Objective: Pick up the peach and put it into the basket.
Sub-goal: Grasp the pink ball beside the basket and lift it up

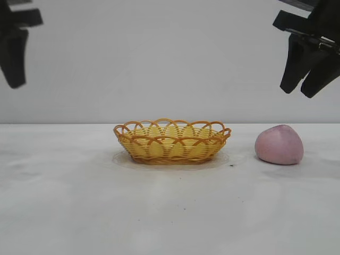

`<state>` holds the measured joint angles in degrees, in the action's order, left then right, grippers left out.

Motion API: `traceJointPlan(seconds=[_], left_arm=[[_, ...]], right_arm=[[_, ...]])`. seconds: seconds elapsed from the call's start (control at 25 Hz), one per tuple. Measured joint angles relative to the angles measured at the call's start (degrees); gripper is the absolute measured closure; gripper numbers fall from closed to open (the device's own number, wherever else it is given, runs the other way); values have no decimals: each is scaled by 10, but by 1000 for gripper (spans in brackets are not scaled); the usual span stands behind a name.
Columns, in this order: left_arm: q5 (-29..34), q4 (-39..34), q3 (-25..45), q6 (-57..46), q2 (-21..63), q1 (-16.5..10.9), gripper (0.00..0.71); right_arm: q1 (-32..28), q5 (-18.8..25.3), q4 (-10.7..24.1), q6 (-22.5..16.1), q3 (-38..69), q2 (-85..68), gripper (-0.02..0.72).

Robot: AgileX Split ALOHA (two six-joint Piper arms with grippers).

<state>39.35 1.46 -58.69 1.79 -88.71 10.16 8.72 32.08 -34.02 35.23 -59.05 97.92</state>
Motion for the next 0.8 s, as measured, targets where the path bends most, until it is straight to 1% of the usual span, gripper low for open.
traceJointPlan(seconds=[0.08,0.16,0.24,0.48,0.56,0.72,0.8], left_arm=[[11,-24,33,-7,52,0,367],[24,-31,70,-12,112,0,367],[37,-35,100,-17,168,0,367],[102,-36,181,-36,334,0,367],[120,-36,211,-40,402,0,367],[191,-37,254,-41,527,0,367],[226,-39,268,-41,575,0,367]], right_arm=[[0,-4,-1,0,0,0,401],[0,-5,-4,0,0,0,401],[0,-5,-8,0,0,0,401],[0,-6,-16,1,0,0,401],[0,-6,-19,1,0,0,401],[0,-3,-23,1,0,0,401],[0,-3,-24,2,0,0,401]])
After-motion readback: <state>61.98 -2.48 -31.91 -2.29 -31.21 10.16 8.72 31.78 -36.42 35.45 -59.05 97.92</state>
